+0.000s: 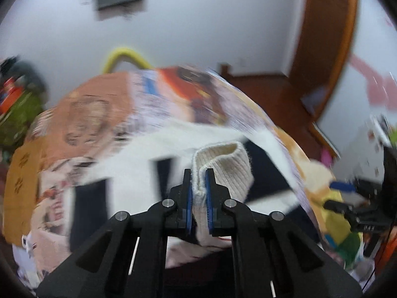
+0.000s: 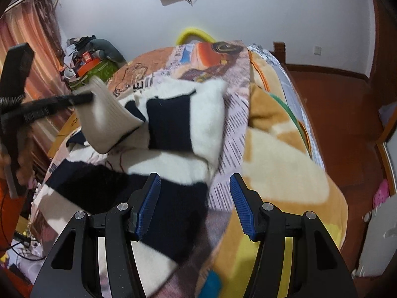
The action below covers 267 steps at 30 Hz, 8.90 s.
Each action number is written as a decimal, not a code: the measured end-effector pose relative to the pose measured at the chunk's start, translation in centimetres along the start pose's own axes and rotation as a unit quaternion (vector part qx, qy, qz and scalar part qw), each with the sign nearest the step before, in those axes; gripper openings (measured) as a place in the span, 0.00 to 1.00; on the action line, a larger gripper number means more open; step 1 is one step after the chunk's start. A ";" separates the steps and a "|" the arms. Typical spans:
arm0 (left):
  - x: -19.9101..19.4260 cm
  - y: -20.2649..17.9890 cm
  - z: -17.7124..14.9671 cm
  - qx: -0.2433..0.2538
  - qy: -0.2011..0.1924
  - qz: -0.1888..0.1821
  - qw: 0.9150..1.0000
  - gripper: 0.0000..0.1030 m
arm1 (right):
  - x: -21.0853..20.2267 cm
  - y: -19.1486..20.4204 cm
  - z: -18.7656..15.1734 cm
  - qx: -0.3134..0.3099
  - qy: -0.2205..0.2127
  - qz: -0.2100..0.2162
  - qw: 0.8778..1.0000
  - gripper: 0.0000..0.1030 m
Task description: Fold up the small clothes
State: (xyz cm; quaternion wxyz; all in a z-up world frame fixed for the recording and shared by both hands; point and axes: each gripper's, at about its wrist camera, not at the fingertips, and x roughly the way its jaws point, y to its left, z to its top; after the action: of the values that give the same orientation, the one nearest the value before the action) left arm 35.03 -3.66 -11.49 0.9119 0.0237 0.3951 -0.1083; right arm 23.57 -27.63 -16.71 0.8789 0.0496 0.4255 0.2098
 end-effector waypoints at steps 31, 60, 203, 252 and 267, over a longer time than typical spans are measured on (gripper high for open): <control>5.6 24.6 -13.3 -0.225 0.102 0.117 0.962 0.03 | 11.3 -0.9 6.9 0.008 0.023 -0.058 0.998 0.37; -5.8 16.7 -17.8 -0.190 0.114 0.089 0.971 0.69 | -0.6 3.4 -2.5 -0.062 0.039 -0.038 0.997 0.67; 16.1 24.6 -3.0 -0.170 0.137 0.189 0.957 0.06 | 15.6 -2.0 14.9 -0.050 0.044 -0.104 0.992 0.05; 5.2 21.8 -12.0 -0.150 0.127 0.121 0.973 0.87 | 8.7 4.2 5.2 -0.141 0.050 -0.101 0.984 0.68; 0.5 19.7 -13.9 -0.225 0.113 0.097 0.963 0.90 | 5.3 9.0 7.4 -0.155 -0.025 -0.065 0.985 0.70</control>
State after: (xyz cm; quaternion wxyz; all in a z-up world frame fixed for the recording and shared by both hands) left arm 29.63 17.23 -22.23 0.8490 -0.1321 0.5060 0.0758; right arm 29.25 -16.66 -13.48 0.8983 -0.1096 0.3677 0.2140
